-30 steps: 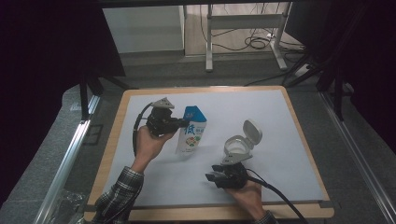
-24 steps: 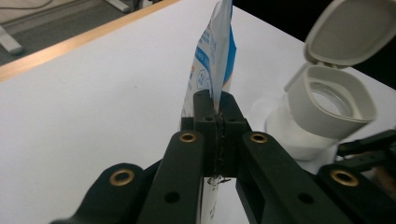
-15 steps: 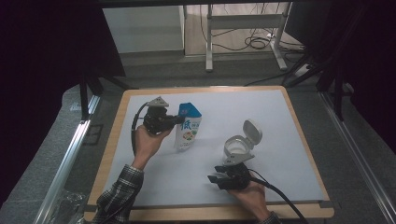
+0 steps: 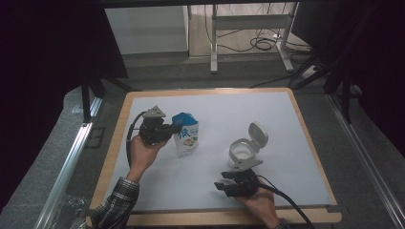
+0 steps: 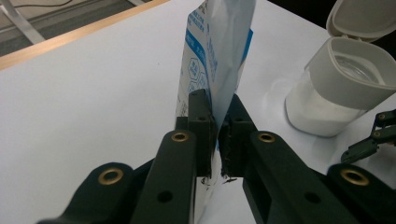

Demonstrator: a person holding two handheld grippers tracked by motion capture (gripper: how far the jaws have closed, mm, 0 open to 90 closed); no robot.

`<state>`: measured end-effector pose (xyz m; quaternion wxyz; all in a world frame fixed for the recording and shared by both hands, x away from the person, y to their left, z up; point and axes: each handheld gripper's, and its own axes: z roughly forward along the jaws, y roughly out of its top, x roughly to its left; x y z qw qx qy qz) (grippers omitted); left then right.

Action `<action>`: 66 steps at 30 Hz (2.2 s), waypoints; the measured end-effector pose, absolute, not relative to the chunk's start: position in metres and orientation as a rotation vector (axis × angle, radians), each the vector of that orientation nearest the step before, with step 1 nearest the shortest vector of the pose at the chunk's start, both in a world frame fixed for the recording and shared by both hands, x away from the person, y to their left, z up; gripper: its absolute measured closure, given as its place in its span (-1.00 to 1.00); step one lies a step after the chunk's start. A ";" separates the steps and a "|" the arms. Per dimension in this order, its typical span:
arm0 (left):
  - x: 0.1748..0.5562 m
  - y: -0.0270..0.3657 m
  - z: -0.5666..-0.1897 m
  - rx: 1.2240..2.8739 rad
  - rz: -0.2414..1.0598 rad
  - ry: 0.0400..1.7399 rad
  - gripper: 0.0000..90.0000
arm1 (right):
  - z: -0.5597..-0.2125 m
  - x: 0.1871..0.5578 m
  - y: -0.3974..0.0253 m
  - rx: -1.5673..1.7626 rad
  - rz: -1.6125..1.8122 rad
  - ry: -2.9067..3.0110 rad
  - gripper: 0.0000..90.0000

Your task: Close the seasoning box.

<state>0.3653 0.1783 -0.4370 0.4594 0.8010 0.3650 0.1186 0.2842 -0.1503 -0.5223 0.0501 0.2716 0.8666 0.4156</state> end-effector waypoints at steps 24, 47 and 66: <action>0.351 0.185 -0.463 1.939 0.296 0.950 0.17 | -0.521 0.281 -0.175 0.871 1.252 2.597 0.10; 0.315 0.192 -0.491 2.004 0.364 1.009 -0.50 | -0.519 0.276 -0.192 0.865 1.247 2.584 0.50; 0.289 0.189 -0.534 2.067 0.331 1.035 -0.84 | -0.510 0.281 -0.222 0.925 1.194 2.473 0.96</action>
